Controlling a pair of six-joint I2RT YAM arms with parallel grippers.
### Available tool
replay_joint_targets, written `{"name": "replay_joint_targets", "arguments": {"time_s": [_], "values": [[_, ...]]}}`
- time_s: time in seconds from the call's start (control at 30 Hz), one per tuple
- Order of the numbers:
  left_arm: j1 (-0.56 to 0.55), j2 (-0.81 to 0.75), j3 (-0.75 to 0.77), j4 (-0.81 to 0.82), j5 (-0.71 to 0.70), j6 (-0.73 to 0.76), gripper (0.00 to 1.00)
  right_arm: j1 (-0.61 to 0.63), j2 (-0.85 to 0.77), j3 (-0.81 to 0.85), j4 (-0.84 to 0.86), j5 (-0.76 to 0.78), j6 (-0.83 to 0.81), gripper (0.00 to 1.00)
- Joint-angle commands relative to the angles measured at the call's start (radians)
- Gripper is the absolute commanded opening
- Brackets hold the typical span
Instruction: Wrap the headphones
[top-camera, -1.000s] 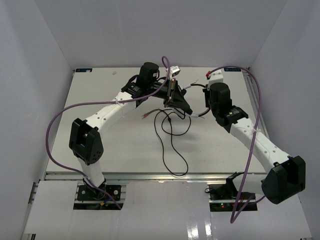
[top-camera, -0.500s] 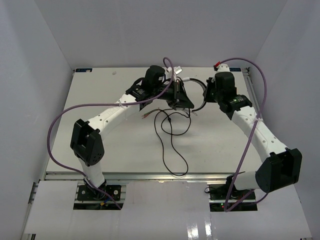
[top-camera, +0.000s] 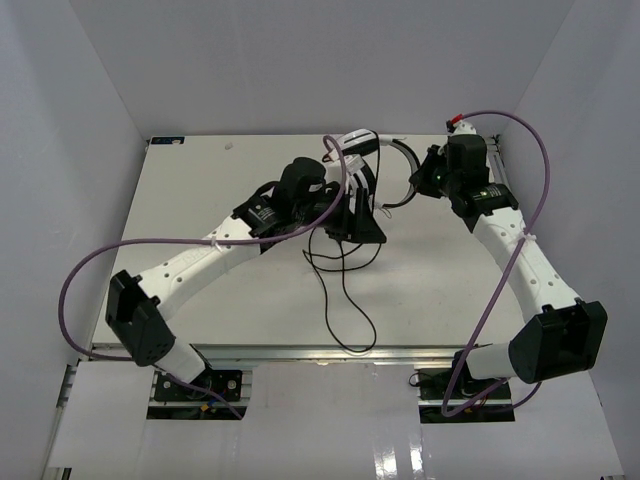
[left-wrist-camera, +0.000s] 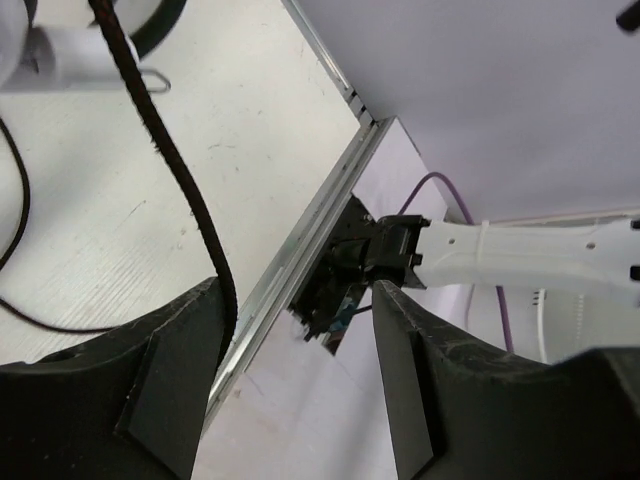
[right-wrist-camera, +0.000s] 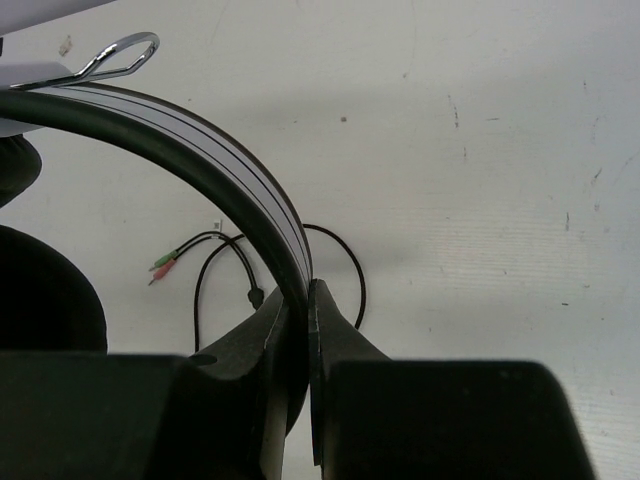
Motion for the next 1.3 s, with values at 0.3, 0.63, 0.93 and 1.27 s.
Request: {"name": "replay_joint_targets", "arguments": {"time_s": [0.3,0.63,0.93,1.27], "values": [[-0.031,-0.345,-0.656,0.504,-0.105,0.135,0.84,-0.035,-0.083,0.186,0.057,-0.155,0.024,0.08],[-0.048,-0.259,-0.902,1.094,-0.164,0.44,0.9,-0.051,-0.104,0.215,0.025,-0.198,-0.004,0.08],[-0.129,0.139,-0.645,1.185,-0.052,0.516,0.98,-0.056,-0.12,0.211,0.015,-0.203,-0.017,0.08],[-0.159,0.261,-0.594,1.1,-0.006,0.515,0.92,-0.062,-0.149,0.225,-0.002,-0.215,-0.04,0.08]]}}
